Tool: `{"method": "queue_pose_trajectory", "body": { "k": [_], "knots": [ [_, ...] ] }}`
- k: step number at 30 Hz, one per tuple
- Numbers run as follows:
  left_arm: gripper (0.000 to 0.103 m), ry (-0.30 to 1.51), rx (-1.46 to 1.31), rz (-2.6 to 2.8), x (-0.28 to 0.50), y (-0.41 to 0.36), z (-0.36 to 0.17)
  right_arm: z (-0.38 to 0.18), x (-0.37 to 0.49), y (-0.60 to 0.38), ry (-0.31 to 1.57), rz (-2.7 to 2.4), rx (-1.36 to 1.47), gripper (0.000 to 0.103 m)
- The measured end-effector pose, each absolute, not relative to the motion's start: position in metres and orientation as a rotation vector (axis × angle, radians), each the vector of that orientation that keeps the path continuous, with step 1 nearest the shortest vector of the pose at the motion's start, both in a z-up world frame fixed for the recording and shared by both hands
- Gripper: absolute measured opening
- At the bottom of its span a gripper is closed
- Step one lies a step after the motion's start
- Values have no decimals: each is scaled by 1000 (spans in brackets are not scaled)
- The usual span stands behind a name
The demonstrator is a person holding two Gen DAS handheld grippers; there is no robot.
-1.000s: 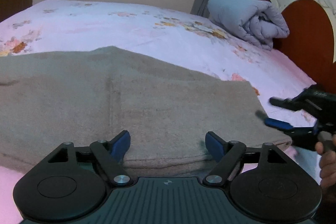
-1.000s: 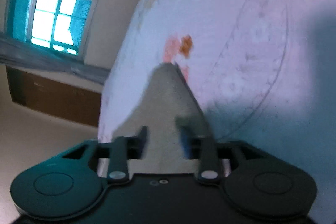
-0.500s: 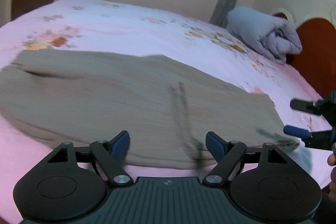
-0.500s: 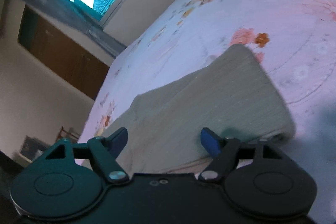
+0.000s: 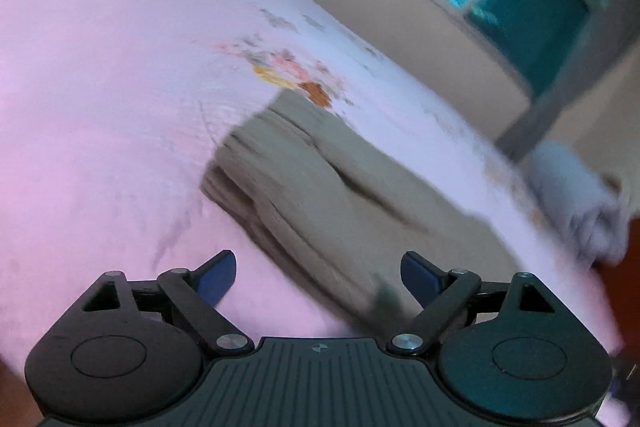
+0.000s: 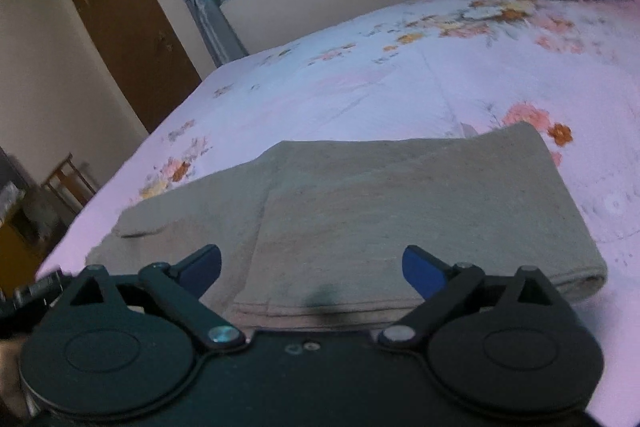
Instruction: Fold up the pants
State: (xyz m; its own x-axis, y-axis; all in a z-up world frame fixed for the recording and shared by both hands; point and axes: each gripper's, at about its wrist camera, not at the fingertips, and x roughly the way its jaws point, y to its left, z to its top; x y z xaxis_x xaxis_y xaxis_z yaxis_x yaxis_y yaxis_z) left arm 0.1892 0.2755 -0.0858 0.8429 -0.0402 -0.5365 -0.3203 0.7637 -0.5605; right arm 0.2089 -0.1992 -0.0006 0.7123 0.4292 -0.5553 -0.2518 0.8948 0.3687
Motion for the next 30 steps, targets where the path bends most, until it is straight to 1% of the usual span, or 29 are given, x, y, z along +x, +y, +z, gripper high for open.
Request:
{"method": "queue_pose_trajectory", "body": {
  "k": [3, 6, 7, 8, 9, 15, 16, 17, 18, 19, 20, 22, 30],
  "knots": [
    [88, 505, -818, 165, 203, 299, -104, 2, 206, -182, 670, 378, 218, 92],
    [89, 477, -878, 158, 220, 311, -118, 1, 209, -175, 694, 385, 241, 92],
    [94, 471, -887, 153, 227, 311, -121, -1, 212, -175, 703, 378, 258, 92],
    [98, 463, -892, 140, 233, 310, -123, -2, 213, -175, 709, 369, 270, 92],
    [103, 454, -883, 125, 238, 308, -126, -3, 214, -175, 711, 360, 276, 92],
    [103, 479, -691, 189, 266, 285, -129, -4, 214, -173, 706, 324, 235, 92],
    [93, 488, -695, 192, 266, 286, -128, -4, 213, -171, 704, 319, 228, 92],
    [71, 495, -712, 225, 263, 291, -125, -4, 214, -171, 702, 311, 221, 92],
    [52, 506, -756, 222, 261, 297, -125, -4, 214, -170, 703, 302, 214, 92],
    [45, 489, -829, 195, 259, 303, -126, -4, 215, -170, 705, 296, 208, 92],
    [43, 474, -855, 173, 256, 304, -124, -5, 216, -170, 708, 290, 205, 92],
    [40, 474, -818, 164, 255, 300, -114, -9, 219, -167, 714, 283, 178, 92],
    [39, 415, -762, 90, 264, 290, -66, -20, 220, -133, 665, 318, -20, 92]
  ]
}}
